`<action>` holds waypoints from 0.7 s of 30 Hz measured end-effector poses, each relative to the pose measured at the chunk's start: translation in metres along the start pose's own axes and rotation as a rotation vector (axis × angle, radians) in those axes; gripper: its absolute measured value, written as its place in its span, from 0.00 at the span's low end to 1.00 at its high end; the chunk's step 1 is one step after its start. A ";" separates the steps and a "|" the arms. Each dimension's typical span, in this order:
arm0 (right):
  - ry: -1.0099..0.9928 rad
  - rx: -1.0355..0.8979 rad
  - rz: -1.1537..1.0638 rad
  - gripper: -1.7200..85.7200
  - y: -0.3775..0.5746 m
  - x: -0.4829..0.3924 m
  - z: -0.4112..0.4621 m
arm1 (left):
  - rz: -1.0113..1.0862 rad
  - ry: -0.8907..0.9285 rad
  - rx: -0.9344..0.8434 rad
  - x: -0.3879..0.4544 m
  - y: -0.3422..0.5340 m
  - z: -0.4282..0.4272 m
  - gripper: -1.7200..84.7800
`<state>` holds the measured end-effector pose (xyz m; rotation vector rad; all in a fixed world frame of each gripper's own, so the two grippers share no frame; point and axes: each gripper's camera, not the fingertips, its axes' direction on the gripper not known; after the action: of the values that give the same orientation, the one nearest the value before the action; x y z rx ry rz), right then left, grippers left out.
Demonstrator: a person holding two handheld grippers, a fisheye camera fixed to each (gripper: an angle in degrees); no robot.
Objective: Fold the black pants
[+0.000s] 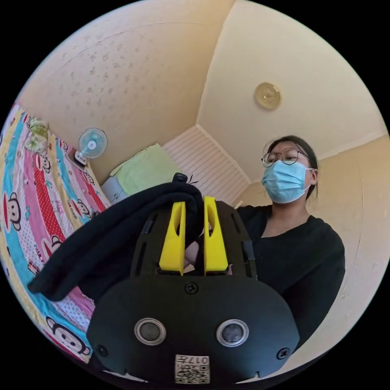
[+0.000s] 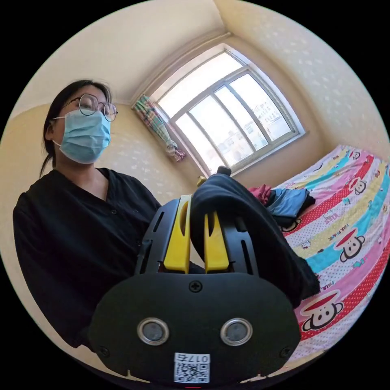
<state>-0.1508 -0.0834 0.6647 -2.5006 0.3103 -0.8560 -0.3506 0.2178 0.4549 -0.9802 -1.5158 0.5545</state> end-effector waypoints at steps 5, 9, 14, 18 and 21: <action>0.185 -0.015 -0.056 0.04 -0.025 -0.019 -0.014 | -0.051 -0.066 0.018 -0.022 -0.018 0.015 0.10; 0.201 0.003 0.129 0.04 -0.006 0.045 -0.020 | -0.284 -0.082 0.060 -0.107 -0.007 0.009 0.10; 0.273 -0.021 0.335 0.03 0.015 0.136 -0.012 | -0.351 -0.303 -0.024 -0.180 -0.016 -0.001 0.10; 0.393 -0.094 0.456 0.03 0.049 0.172 0.017 | -0.419 -0.472 -0.135 -0.241 0.015 -0.001 0.10; 0.424 -0.158 0.565 0.04 0.112 0.195 0.046 | -0.562 -0.515 -0.193 -0.279 0.081 0.007 0.10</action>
<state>0.0233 -0.2318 0.6769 -2.1523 1.1969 -1.1285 -0.3466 0.0322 0.2313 -0.5198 -2.2348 0.2619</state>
